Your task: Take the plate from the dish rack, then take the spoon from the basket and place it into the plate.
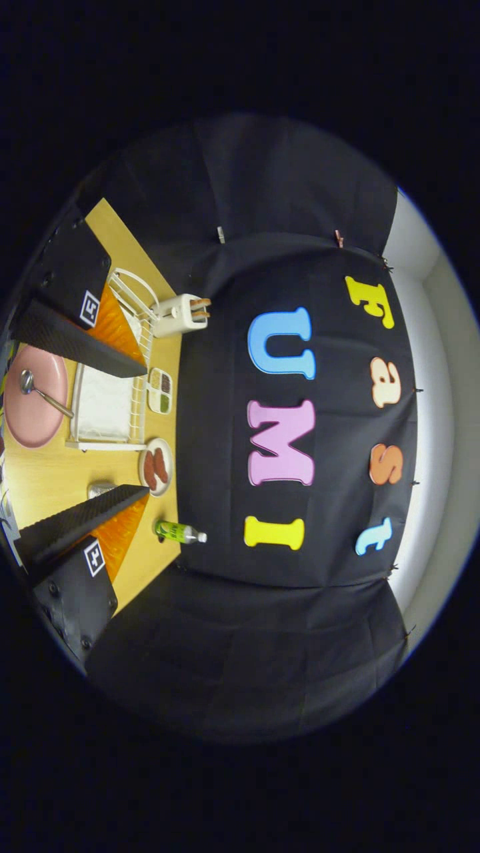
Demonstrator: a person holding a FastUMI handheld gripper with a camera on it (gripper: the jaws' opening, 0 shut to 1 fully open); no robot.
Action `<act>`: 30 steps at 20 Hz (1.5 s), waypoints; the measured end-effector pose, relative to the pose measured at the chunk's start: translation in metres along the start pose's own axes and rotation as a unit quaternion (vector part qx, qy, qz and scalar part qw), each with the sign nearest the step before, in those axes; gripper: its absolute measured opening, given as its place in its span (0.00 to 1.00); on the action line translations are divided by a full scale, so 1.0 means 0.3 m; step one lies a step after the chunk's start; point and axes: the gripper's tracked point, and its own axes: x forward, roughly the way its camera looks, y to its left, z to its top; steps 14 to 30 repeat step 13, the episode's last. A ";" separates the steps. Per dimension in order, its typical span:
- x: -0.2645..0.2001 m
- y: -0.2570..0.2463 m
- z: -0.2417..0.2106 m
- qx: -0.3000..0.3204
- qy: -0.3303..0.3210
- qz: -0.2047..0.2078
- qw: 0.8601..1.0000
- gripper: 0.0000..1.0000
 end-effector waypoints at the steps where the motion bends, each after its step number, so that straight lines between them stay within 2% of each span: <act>1: -0.021 -0.022 0.050 -0.003 -0.019 -0.014 1.000 0.99; 4: -0.079 -0.066 0.163 -0.004 -0.057 -0.043 0.997 0.99; 8: -0.114 -0.114 0.188 -0.011 -0.067 -0.056 0.996 0.98; 13: -0.060 -0.097 0.139 0.013 -0.032 -0.018 0.999 0.99; 30: -0.060 -0.097 0.139 0.013 -0.032 -0.018 0.999 0.99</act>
